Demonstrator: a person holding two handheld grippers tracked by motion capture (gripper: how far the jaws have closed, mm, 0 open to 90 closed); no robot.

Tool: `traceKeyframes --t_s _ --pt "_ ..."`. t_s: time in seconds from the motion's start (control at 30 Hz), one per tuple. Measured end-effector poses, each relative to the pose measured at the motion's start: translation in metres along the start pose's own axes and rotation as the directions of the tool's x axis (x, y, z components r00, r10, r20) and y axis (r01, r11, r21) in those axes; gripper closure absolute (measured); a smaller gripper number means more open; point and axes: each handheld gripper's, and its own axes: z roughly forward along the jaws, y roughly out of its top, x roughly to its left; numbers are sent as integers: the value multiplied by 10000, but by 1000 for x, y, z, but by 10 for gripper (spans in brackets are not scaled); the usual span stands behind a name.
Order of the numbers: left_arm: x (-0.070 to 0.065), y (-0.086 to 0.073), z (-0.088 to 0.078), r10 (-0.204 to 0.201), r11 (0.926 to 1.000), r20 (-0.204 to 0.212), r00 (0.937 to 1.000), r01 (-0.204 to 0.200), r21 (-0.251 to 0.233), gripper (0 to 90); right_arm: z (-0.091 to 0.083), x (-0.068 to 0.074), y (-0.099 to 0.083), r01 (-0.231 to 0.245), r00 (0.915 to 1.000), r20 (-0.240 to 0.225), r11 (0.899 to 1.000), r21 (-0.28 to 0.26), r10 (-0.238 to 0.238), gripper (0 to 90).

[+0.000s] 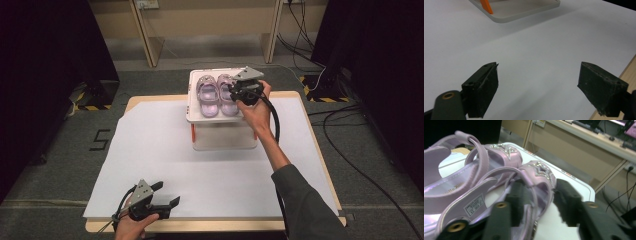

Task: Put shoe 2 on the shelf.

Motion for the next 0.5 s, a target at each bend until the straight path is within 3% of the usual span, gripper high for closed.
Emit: traceKeyframes --t_s 0.2,0.3,0.5 --pt "0 0 0 13 10000 -20 10000 -13 29 160 -18 -5 -1 -450 9989 -159 9974 -565 442 440" --pt "0 0 0 17 10000 -32 10000 -17 35 160 -30 -7 -3 -740 9961 -549 9939 -820 696 424" --pt "1 -1 -1 52 10000 -87 9999 -52 56 160 -51 -7 -12 -906 9900 -1185 9882 -1237 760 396"
